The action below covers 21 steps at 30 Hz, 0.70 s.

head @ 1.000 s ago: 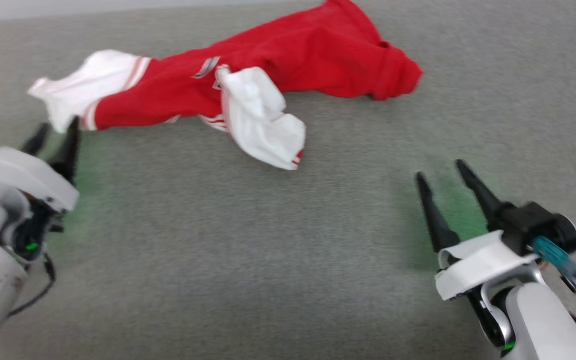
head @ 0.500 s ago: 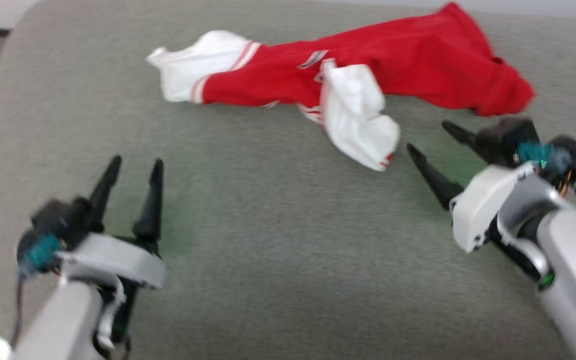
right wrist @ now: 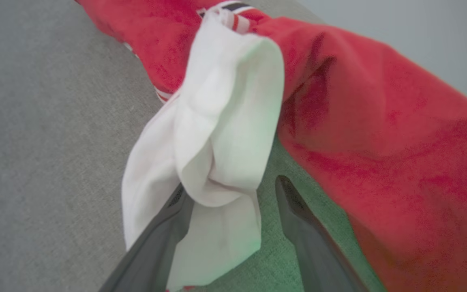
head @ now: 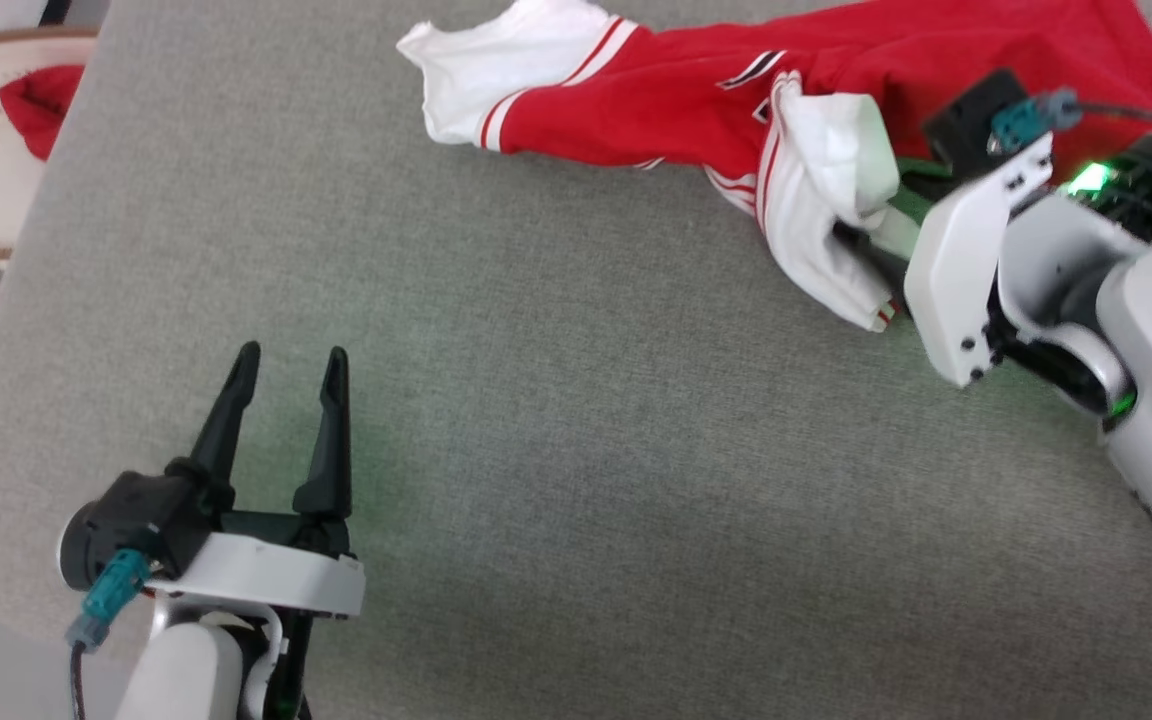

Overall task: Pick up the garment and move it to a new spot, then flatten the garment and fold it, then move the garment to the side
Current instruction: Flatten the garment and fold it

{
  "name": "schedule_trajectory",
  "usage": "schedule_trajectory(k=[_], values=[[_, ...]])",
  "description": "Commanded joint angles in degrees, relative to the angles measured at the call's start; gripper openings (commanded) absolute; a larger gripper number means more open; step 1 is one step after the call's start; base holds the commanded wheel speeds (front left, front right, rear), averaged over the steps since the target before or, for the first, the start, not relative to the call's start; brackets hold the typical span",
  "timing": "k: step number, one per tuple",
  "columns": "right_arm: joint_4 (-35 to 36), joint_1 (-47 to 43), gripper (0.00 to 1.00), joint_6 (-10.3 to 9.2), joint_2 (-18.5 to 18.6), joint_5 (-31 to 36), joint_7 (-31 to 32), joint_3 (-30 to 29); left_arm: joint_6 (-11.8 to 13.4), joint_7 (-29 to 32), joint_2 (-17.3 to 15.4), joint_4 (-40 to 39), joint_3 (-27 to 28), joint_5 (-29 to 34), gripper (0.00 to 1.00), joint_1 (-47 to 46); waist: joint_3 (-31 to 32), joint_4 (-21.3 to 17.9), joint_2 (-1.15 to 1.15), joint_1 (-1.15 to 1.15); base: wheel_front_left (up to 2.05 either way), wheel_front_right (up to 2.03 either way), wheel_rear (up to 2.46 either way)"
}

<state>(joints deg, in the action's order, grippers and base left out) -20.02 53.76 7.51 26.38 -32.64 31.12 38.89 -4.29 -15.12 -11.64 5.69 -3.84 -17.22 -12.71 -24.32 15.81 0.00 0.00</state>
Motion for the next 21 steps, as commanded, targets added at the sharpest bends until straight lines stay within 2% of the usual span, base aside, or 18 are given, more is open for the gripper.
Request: schedule_trajectory(k=[1, 5, 10, 11, 12, 14, 16, 17, 18, 19, 20, 21], values=[[-0.74, 1.42, 1.00, -0.04, -0.25, -1.03, 0.58, 0.31, -0.66, -0.01, 0.81, -0.06, 0.83, 0.82, 1.00, 0.24, -1.22, 0.84, 0.00, 0.00, 0.00, 0.00, 0.00], [-2.82, 3.78, 1.00, -0.04, -0.68, -2.99, 1.60, 2.40, -2.23, -0.01, 3.26, 0.14, 2.86, 2.64, 1.00, 0.12, -1.95, 1.00, 0.00, 0.00, 0.00, 0.00, 0.00], [-3.48, 5.74, 1.00, -0.04, -0.19, -4.57, -0.01, 5.37, -3.01, -0.02, 4.99, 0.43, 4.21, 3.84, 1.00, 0.09, -2.13, 1.00, 0.00, 0.00, 0.00, 0.00, 0.00], [-3.62, 5.85, 0.93, -0.04, -0.13, -4.85, -0.45, 5.57, -3.10, -0.02, 5.18, 0.52, 4.41, 3.93, 1.00, 0.23, -2.08, 0.92, 0.00, 0.00, 0.00, 0.00, 0.00], [-3.64, 5.95, 0.80, -0.04, 0.11, -4.53, -0.95, 5.97, -3.19, -0.02, 5.32, 0.56, 4.63, 4.08, 1.00, 0.41, -1.99, 0.81, 0.00, 0.00, 0.00, 0.00, 0.00], [-3.59, 6.12, 0.80, -0.04, 0.45, -4.51, -1.60, 6.67, -3.17, -0.02, 5.64, 0.57, 5.06, 4.17, 1.00, 0.71, -1.85, 0.55, 0.00, 0.00, 0.00, 0.00, 0.00], [-3.09, 6.03, 0.49, -0.04, 0.59, -4.96, -2.36, 7.07, -3.20, -0.02, 5.86, 0.51, 5.18, 4.18, 1.00, 0.88, -1.69, 0.29, 0.00, 0.00, 0.00, 0.00, 0.00], [-2.96, 6.13, 0.44, -0.04, 0.76, -4.85, -2.82, 7.24, -3.21, -0.02, 5.91, 0.44, 5.04, 4.04, 1.00, 0.89, -1.65, 0.15, 0.00, 0.00, 0.00, 0.00, 0.00], [-2.93, 6.12, 0.33, -0.04, 0.86, -5.02, -3.01, 7.43, -3.22, -0.02, 5.91, 0.41, 4.90, 3.86, 1.00, 0.83, -1.62, 0.01, 0.00, 0.00, 0.00, 0.00, 0.00], [-2.57, 6.13, 0.12, -0.04, 0.79, -5.27, -3.57, 7.59, -3.22, -0.02, 5.86, 0.33, 4.71, 3.65, 1.00, 0.70, -1.62, -0.14, 0.00, 0.00, 0.00, 0.00, 0.00], [-2.36, 6.18, 0.00, -0.04, 0.62, -5.51, -4.07, 7.56, -3.22, -0.02, 5.76, 0.28, 4.66, 3.47, 1.00, 0.61, -1.62, -0.35, 0.00, 0.00, 0.00, 0.00, 0.00], [-2.47, 6.22, 0.00, -0.04, 0.53, -5.64, -4.31, 7.70, -3.23, -0.02, 5.61, 0.24, 4.60, 3.27, 1.00, 0.57, -1.64, -0.52, 0.00, 0.00, 0.00, 0.00, 0.00]])
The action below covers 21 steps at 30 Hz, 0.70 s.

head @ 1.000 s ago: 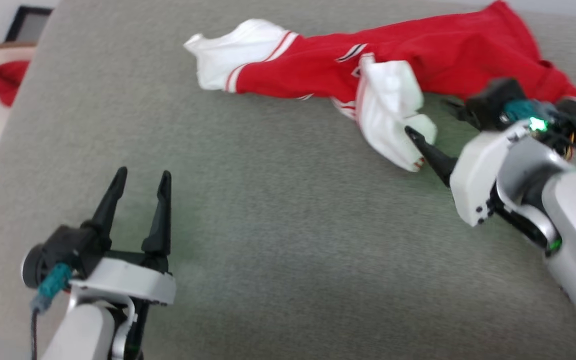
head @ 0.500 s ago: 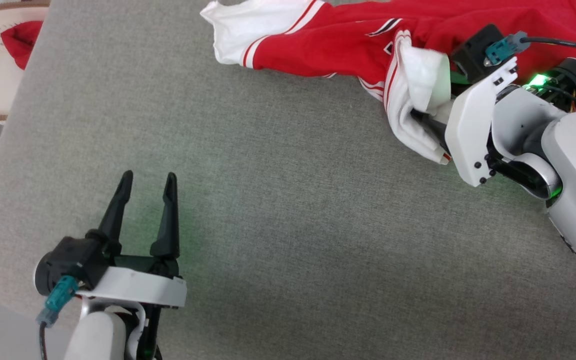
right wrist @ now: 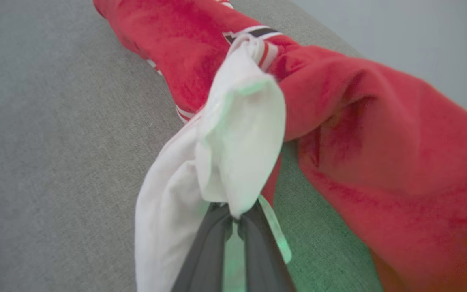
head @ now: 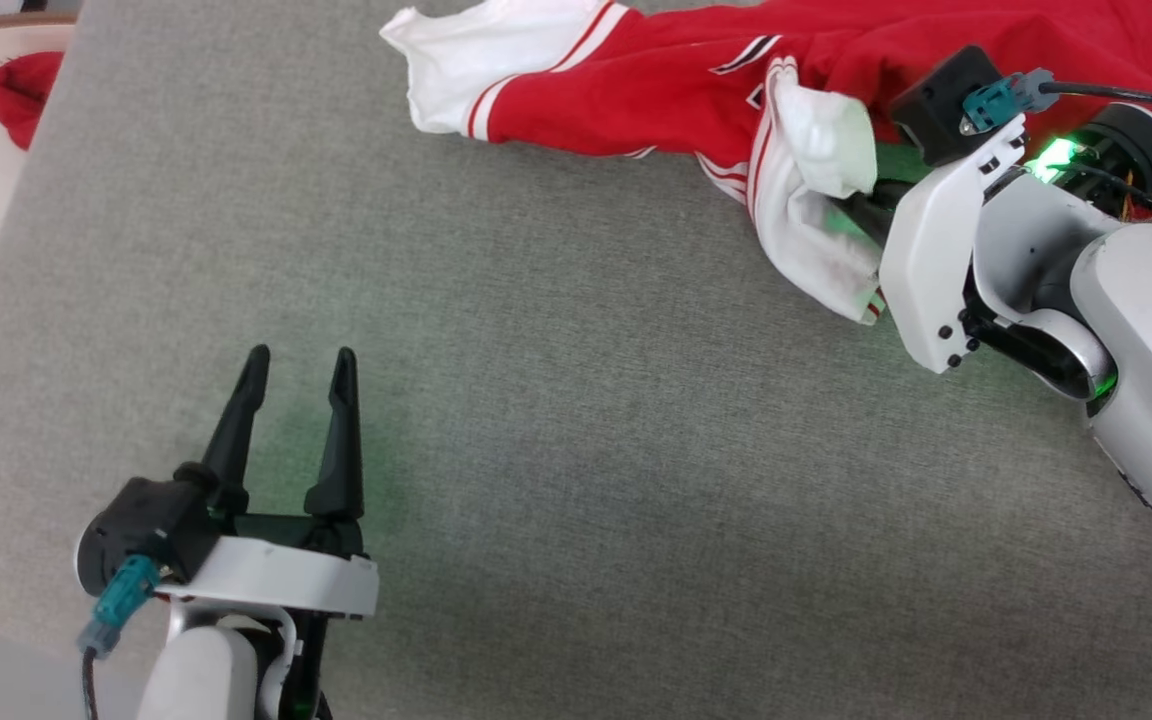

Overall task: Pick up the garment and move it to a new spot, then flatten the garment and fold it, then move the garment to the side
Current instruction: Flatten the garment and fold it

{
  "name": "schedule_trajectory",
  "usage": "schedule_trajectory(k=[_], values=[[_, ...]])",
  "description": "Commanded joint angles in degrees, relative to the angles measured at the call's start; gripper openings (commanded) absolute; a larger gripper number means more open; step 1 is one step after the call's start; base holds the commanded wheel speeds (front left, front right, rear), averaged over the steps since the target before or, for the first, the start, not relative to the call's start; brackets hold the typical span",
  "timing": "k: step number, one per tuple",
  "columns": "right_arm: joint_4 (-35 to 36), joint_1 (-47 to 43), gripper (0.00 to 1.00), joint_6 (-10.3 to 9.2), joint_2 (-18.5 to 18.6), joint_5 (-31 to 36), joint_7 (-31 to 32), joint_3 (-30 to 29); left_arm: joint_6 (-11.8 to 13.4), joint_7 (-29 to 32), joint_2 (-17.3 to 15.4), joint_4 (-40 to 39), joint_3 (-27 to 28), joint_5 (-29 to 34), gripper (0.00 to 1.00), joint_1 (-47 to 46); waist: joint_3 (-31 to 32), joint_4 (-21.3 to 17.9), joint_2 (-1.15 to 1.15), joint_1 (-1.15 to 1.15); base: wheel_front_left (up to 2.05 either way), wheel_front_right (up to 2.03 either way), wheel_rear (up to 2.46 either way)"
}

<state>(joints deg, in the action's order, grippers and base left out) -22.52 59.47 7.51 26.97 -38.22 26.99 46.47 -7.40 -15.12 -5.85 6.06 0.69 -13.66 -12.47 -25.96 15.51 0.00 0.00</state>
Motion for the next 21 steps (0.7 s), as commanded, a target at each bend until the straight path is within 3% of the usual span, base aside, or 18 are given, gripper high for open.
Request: schedule_trajectory(k=[1, 7, 11, 17, 21], values=[[-0.06, 0.60, 0.00, -0.04, -0.18, -0.16, -0.43, 0.35, -0.12, -0.02, -0.34, -0.16, -0.05, -0.44, 1.00, 0.29, 0.00, -0.42, 0.00, 0.00, 0.00, 0.00, 0.00], [-0.94, 0.09, 0.00, -0.04, -0.22, -0.59, -2.71, -1.56, -0.13, -0.02, -0.86, -0.29, 0.18, -0.57, 1.00, 0.67, 0.38, -1.75, 0.00, 0.00, 0.00, 0.00, 0.00], [-0.06, -3.34, 0.00, -0.04, 1.33, -0.58, -4.71, -6.39, -0.14, -0.02, -1.06, -0.46, 0.70, -0.86, 1.00, 1.31, 1.27, -2.94, 0.00, 0.00, 0.00, 0.00, 0.00], [1.76, -13.15, 0.00, -0.04, 2.64, -0.51, -4.22, -24.64, -0.14, -0.02, -1.16, -1.38, 1.92, -1.46, 1.00, 2.58, 2.14, -5.51, 0.00, 0.00, 0.00, 0.00, 0.00], [5.12, -20.75, 0.00, -0.04, 0.83, 2.60, 0.13, -39.63, -0.13, -0.02, -1.66, -1.91, 2.11, -1.77, 1.00, 3.08, 2.15, -7.07, 0.00, 0.00, 0.00, 0.00, 0.00]])
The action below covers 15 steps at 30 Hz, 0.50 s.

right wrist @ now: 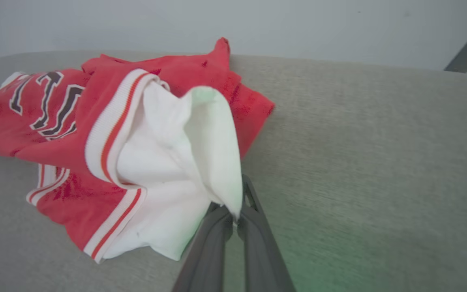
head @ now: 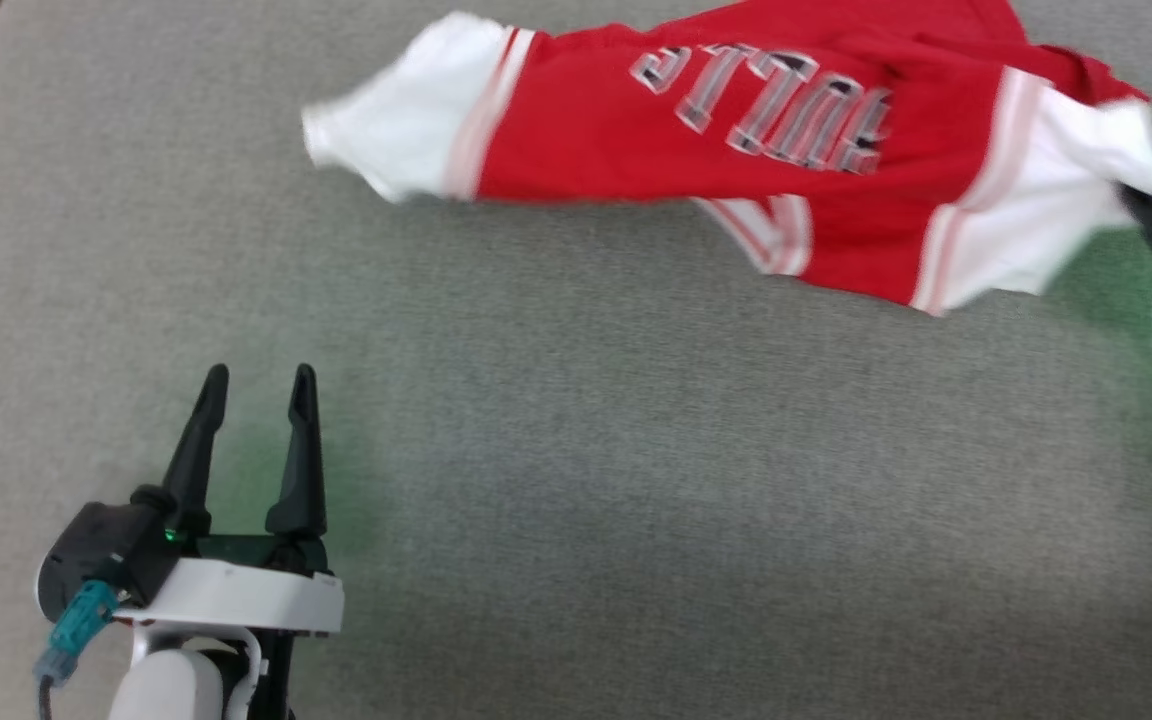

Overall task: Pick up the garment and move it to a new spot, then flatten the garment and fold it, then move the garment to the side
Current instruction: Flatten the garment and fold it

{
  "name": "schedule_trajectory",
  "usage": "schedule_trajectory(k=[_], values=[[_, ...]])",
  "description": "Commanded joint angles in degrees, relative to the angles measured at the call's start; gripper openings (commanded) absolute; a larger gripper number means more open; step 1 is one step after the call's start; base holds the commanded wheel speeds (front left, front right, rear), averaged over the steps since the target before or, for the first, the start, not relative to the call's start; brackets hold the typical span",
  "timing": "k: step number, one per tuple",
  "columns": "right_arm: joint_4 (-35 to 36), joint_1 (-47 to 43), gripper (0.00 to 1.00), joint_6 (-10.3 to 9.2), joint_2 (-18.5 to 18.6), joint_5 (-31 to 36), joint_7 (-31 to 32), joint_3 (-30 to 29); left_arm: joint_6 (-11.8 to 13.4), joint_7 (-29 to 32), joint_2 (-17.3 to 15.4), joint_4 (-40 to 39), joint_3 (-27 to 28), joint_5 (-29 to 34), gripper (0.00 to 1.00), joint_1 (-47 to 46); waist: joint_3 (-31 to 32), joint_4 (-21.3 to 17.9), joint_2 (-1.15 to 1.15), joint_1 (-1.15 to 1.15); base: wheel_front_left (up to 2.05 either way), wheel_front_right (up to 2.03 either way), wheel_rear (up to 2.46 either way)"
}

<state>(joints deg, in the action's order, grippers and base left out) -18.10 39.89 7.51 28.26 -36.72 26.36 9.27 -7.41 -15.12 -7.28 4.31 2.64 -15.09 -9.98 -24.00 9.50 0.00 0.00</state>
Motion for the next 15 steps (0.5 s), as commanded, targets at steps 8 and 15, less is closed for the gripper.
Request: schedule_trajectory(k=[8, 15], values=[[12.75, -12.49, 0.00, -0.04, -5.67, 12.11, 15.72, -24.08, -0.06, -0.02, -1.21, -0.77, -0.48, -0.83, 1.00, -0.07, 0.01, -1.84, 0.00, 0.00, 0.00, 0.00, 0.00], [19.20, -14.98, 0.00, -0.04, -9.50, 22.59, 21.69, -31.73, -0.06, -0.02, -1.51, -1.23, -0.57, -0.93, 1.00, 0.13, -0.05, -1.19, 0.00, 0.00, 0.00, 0.00, 0.00]])
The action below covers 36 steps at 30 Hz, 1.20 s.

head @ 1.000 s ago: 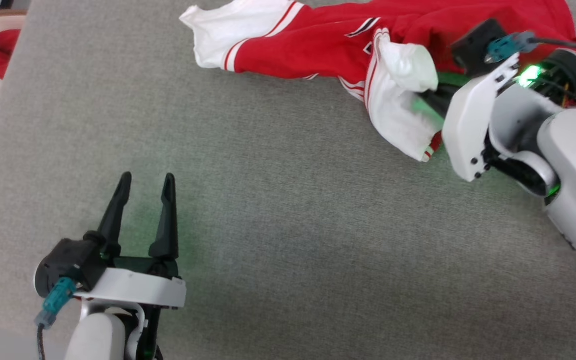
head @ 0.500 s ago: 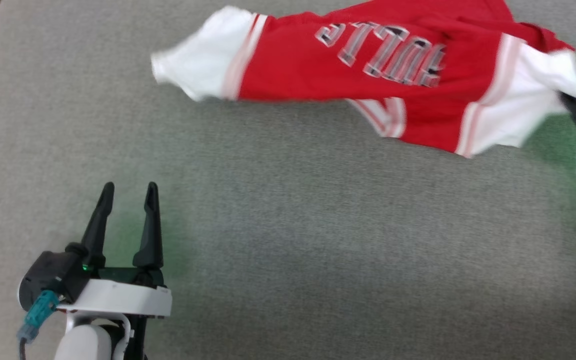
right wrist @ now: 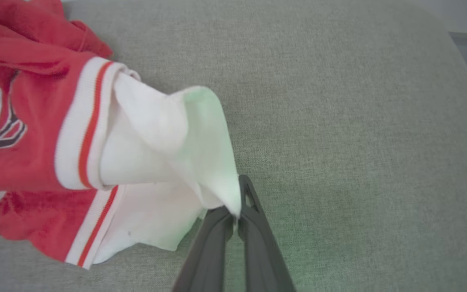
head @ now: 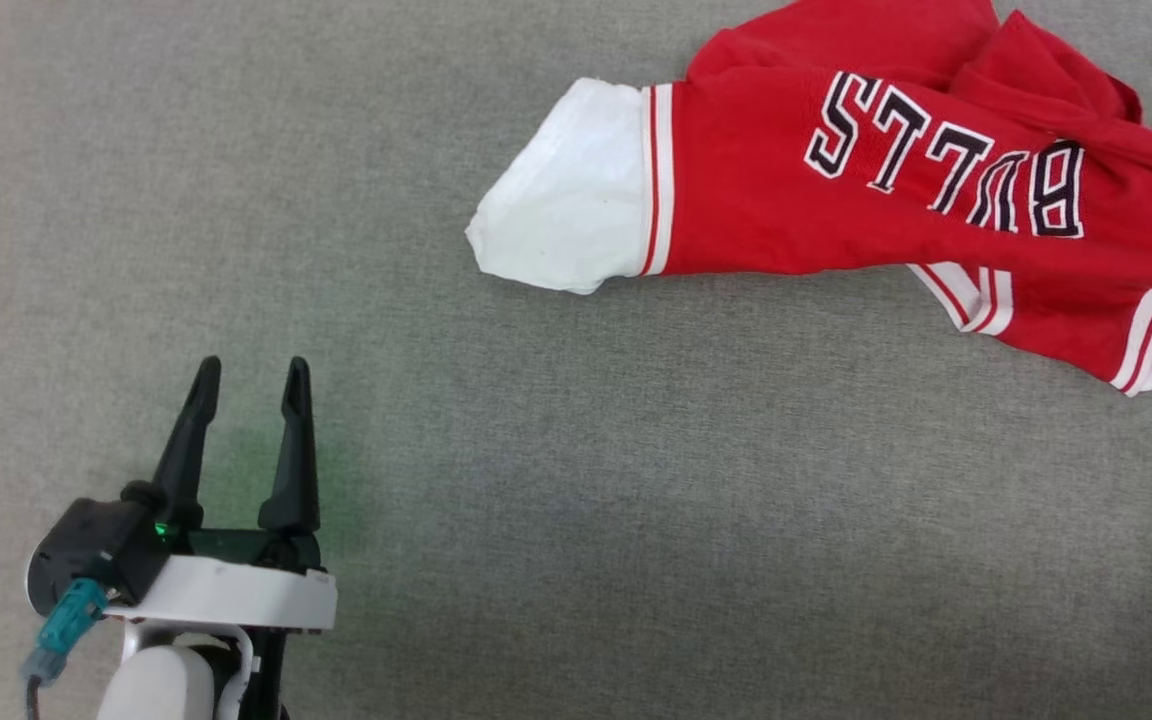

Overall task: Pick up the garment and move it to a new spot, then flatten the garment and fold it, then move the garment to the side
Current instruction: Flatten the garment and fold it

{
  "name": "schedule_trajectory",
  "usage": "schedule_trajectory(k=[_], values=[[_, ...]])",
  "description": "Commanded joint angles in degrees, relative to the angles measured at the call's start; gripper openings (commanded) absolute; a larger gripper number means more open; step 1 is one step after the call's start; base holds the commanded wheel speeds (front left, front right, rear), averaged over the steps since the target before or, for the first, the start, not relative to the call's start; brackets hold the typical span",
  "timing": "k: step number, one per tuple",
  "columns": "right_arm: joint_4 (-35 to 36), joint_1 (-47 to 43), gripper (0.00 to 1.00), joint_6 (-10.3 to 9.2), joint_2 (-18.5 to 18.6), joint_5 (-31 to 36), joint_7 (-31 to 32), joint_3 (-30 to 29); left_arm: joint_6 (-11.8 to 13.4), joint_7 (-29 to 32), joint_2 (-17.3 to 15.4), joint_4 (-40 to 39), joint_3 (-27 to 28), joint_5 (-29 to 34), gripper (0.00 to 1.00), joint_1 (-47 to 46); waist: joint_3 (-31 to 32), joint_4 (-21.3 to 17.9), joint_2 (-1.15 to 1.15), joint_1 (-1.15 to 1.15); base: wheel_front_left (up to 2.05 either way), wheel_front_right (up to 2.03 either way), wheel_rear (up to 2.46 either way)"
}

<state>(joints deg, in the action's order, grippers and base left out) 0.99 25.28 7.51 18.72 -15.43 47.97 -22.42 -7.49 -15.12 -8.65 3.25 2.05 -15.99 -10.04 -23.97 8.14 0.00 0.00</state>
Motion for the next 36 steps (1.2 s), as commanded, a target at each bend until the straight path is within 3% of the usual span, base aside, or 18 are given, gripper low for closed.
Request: schedule_trajectory(k=[1, 11, 12, 13, 14, 19, 24, 30, 33, 36], values=[[0.05, -0.56, 0.00, -0.04, 0.16, 2.10, 0.16, 0.07, 0.01, -0.02, -0.10, -0.13, -0.04, -0.05, 1.00, 0.14, -0.13, 0.31, 0.00, 0.00, 0.00, 0.00, 0.00], [-7.11, 1.10, 0.00, -0.04, -2.22, 6.82, -6.67, 0.02, 0.01, -0.02, -1.40, 1.33, -0.78, -0.14, 1.00, -1.55, -0.53, 1.11, 0.00, 0.00, 0.00, 0.00, 0.00], [-7.62, 1.32, 0.22, -0.04, -2.45, 6.85, -7.64, 0.24, 0.01, -0.02, -1.62, 1.40, -0.67, -0.18, 1.00, -1.63, -0.53, 0.97, 0.00, 0.00, 0.00, 0.00, 0.00], [-8.17, 1.73, 0.82, -0.04, -2.69, 6.88, -8.76, 0.17, 0.01, -0.02, -1.89, 1.48, -0.65, -0.27, 1.00, -1.68, -0.54, 0.77, 0.00, 0.00, 0.00, 0.00, 0.00], [-8.85, 1.91, 1.00, -0.04, -2.91, 6.96, -9.78, 0.37, 0.01, -0.02, -2.31, 1.60, -0.83, -0.44, 1.00, -1.85, -0.53, 0.54, 0.00, 0.00, 0.00, 0.00, 0.00], [-9.73, 2.00, 1.00, -0.04, -3.56, 7.18, -14.83, 0.70, 0.01, -0.02, -5.15, 1.78, -2.08, -1.19, 1.00, -3.76, 0.01, -0.57, 0.00, 0.00, 0.00, 0.00, 0.00], [-7.38, -0.91, 1.00, -0.04, -4.69, 5.57, -21.52, 1.81, 0.01, -0.02, -11.46, 1.25, -5.00, -1.58, 1.00, -7.14, 1.55, -2.59, 0.00, 0.00, 0.00, 0.00, 0.00], [-0.46, -5.82, 1.00, -0.04, -6.78, 1.56, -26.38, 7.83, 0.02, 2.32, -23.55, 0.90, -13.55, -3.61, 1.00, -12.89, 2.91, -6.48, 0.00, 0.00, 0.00, 0.00, 0.00], [2.97, -8.40, 1.00, -0.04, -8.41, 0.13, -27.28, 10.83, 0.02, 5.51, -30.43, -0.14, -20.82, -6.45, 1.00, -16.89, 3.00, -8.55, 0.00, 0.00, 0.00, 0.00, 0.00], [5.98, -10.62, 1.00, -0.04, -9.92, 0.03, -27.41, 13.03, 0.04, 10.08, -37.59, -2.19, -31.56, -11.03, 1.00, -21.22, 2.71, -10.32, 0.00, 0.00, 0.00, 0.00, 0.00]])
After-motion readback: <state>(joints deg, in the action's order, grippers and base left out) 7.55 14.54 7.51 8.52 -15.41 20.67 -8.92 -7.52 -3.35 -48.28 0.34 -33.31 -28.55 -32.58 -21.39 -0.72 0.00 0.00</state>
